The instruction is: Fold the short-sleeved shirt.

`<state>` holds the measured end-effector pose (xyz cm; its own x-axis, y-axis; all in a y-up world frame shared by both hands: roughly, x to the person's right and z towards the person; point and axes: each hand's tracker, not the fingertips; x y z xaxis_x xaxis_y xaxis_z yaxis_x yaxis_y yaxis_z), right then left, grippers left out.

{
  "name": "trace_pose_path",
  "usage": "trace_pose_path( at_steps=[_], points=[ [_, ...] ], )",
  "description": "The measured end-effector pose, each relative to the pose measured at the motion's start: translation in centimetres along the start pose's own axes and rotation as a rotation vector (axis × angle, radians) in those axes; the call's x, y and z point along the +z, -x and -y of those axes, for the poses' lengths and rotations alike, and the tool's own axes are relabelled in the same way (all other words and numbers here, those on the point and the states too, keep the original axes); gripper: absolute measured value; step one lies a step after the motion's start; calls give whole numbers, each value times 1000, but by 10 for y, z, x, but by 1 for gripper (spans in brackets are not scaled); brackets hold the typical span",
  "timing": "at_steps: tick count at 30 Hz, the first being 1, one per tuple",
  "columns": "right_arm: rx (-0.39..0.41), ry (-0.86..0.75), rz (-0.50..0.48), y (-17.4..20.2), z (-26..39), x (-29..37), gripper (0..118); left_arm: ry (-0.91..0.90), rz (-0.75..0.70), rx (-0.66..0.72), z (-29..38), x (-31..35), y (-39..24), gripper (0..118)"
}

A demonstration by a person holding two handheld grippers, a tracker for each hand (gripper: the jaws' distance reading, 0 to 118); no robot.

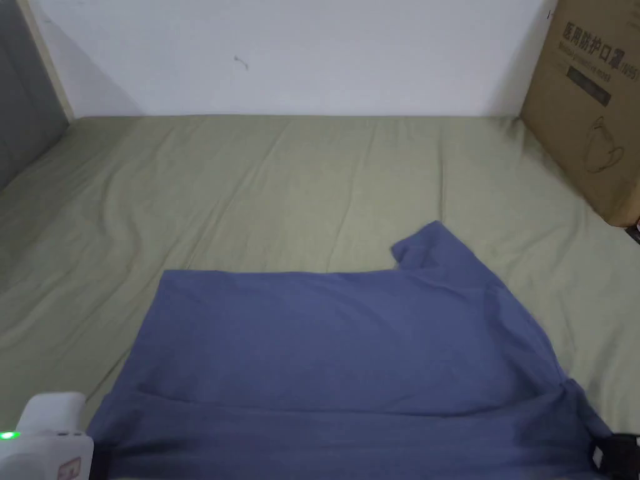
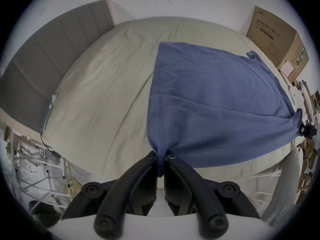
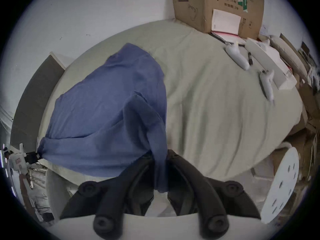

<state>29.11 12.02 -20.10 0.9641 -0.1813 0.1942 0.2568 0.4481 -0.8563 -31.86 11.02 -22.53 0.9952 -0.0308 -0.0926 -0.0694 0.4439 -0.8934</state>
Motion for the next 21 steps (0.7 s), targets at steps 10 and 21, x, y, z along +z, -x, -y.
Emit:
trace_pose_path(
  at_steps=[10,21],
  points=[
    [29,-48,-43,18,-5,10,106,-75,-18,39,-4,16,-11,95],
    [132,-82,-68,74,-81,-13,2,-134,99,57,-74,2,-52,1]
  ],
)
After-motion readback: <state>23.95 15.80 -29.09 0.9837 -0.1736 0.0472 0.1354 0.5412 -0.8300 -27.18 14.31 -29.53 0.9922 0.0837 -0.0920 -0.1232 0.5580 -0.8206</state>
